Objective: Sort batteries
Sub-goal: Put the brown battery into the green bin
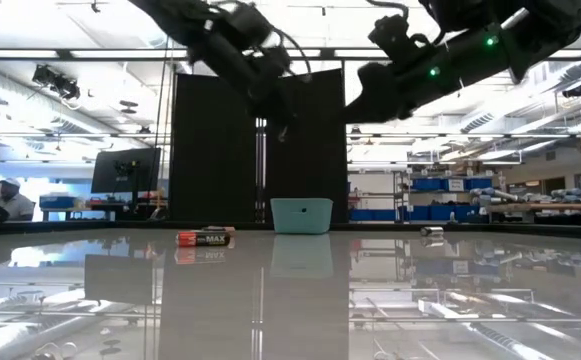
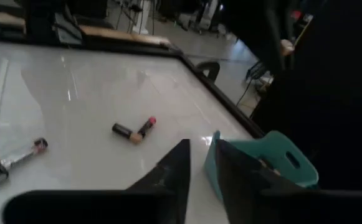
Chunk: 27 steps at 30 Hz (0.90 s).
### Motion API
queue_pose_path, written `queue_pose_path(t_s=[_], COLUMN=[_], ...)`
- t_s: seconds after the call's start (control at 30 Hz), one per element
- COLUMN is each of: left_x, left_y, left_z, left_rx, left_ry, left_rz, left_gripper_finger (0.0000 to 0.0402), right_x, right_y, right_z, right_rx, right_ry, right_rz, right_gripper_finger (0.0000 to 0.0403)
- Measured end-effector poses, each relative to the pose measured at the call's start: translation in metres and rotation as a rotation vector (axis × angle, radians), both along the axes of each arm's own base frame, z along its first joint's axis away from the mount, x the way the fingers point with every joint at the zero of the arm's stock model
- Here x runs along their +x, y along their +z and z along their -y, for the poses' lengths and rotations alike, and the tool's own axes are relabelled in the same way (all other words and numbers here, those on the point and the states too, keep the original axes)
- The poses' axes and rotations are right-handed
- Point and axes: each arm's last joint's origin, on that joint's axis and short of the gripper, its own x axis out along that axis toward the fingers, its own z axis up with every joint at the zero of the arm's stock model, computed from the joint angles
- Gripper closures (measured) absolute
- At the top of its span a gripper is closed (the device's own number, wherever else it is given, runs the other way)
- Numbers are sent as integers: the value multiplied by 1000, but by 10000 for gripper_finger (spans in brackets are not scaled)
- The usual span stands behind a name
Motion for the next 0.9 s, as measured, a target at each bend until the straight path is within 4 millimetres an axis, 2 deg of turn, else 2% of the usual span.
queue_pose_path(t_s=[0.2,0.4,0.57,0.73,0.9], left_x=[26,52,65,67,63], left_y=[-20,-52,-73,-93,-103], left_z=[-41,-73,-90,-98,-104], left_rx=[-46,-133,-175,-212,-270], left_ry=[59,76,85,85,69], left_rz=[-191,-362,-417,-448,-454], left_gripper_finger=[346,346,346,346,346], right_x=[-3,-4,-5,-6,-6], right_y=[-8,-11,-14,-14,-15], right_z=[7,13,17,19,19], right_rx=[20,33,40,53,55], right_ry=[-35,-55,-66,-78,-77], right_rz=[-78,-102,-130,-126,-128], right_gripper_finger=[391,375,393,385,390])
